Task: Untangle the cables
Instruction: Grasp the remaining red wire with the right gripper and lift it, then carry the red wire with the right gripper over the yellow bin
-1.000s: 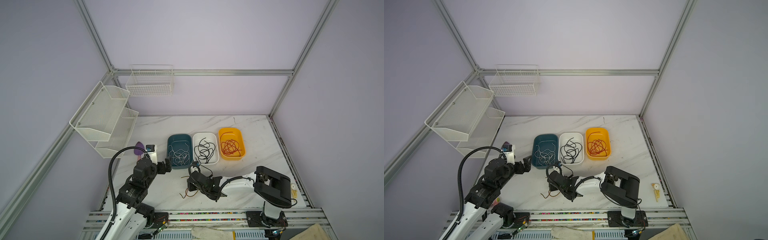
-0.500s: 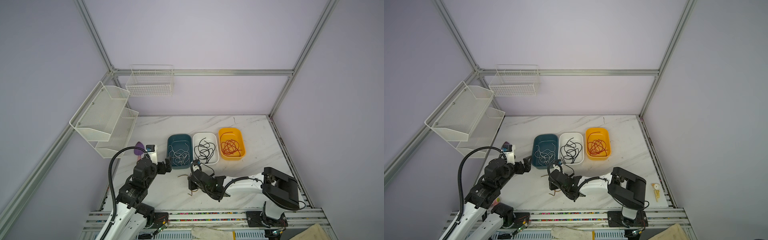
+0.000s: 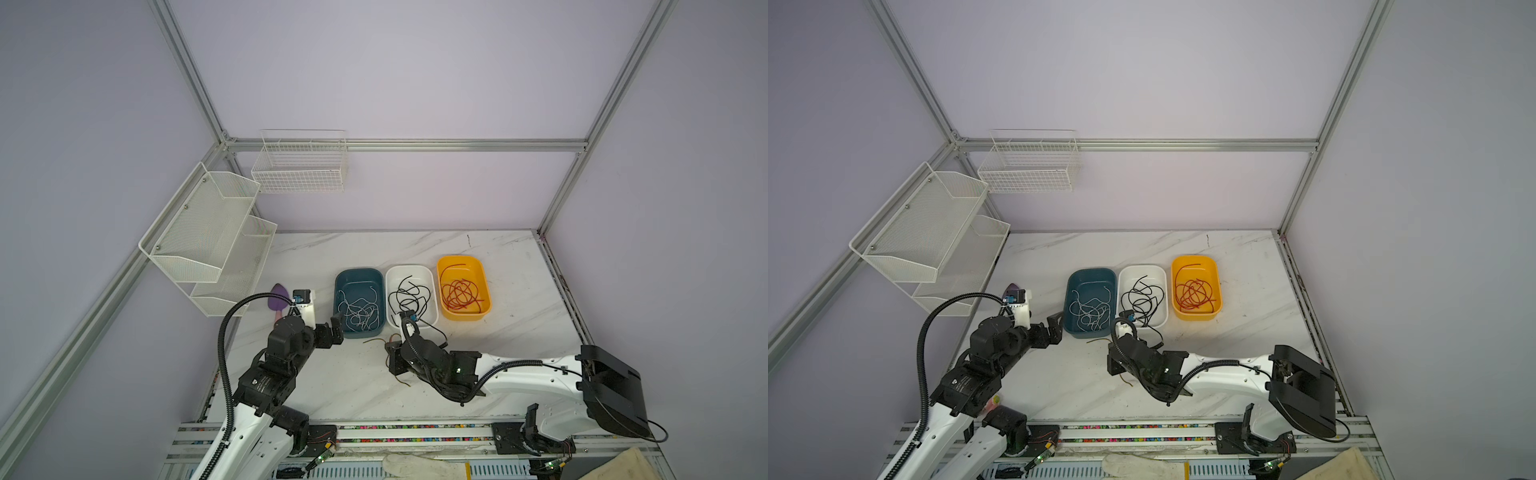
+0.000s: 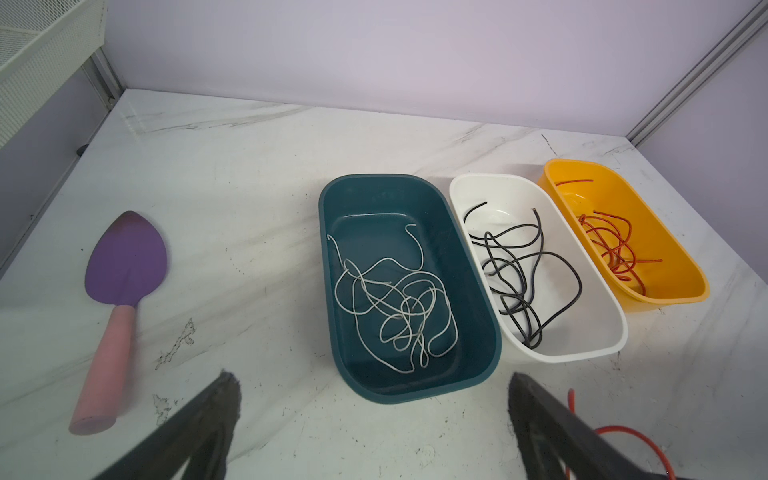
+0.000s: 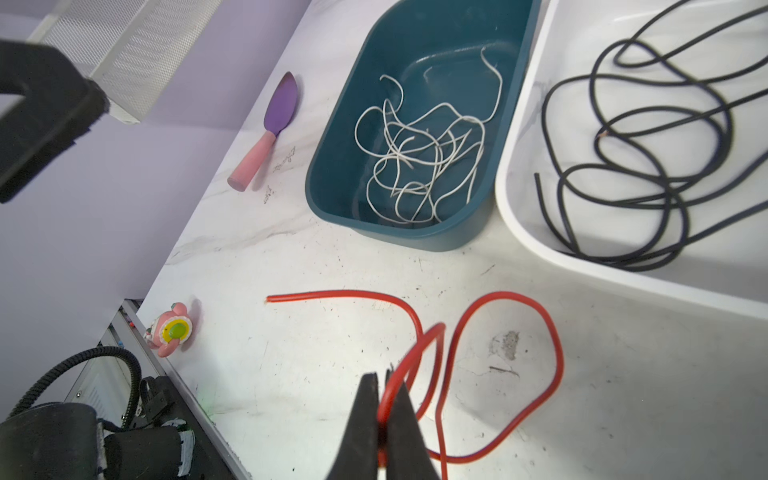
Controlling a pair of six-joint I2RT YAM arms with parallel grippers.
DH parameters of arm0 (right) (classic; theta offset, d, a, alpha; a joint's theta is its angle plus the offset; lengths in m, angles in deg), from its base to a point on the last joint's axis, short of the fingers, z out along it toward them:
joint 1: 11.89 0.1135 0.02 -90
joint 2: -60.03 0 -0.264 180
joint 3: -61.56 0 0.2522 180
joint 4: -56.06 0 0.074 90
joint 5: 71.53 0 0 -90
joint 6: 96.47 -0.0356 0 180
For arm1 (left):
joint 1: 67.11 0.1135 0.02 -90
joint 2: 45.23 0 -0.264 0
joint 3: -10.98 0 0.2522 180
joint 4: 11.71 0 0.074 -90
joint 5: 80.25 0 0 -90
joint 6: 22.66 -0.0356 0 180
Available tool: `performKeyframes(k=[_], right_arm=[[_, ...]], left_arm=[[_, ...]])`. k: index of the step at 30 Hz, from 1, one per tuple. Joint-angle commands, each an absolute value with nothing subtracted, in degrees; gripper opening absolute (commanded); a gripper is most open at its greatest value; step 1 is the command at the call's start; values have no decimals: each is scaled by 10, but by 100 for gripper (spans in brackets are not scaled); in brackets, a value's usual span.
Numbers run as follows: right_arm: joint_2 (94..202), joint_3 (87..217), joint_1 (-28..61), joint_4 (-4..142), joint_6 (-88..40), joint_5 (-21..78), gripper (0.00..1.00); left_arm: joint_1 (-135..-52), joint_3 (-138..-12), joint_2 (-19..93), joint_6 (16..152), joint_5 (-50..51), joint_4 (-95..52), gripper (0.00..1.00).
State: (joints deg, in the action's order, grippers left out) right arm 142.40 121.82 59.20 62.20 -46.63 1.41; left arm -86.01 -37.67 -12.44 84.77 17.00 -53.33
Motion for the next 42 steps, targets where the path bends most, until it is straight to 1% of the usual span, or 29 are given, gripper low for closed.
performKeyframes(k=[1,11,18,27,31,37,42], right_arm=[[1391,1210,594,652,-451,-26,0],[1274,1204,592,699,-424,-81,0],[1212,1203,589,730,-409,-115,0],[1112,1198,564,764,-375,-158,0],[1088,1199,541,776,-364,-152,0],[1075,1203,457,776,-361,-62,0],[1077,1220,414,777,-343,-35,0]], left_arm=[[-864,-354,-124,850,165,-510,100],[-864,-354,-118,850,164,-510,100],[-864,-354,-115,850,164,-510,100],[-864,-354,-112,849,164,-510,100],[-864,-354,-111,850,165,-510,100],[-864,-354,-111,849,165,-510,100],[-864,-354,-110,849,164,-510,100]])
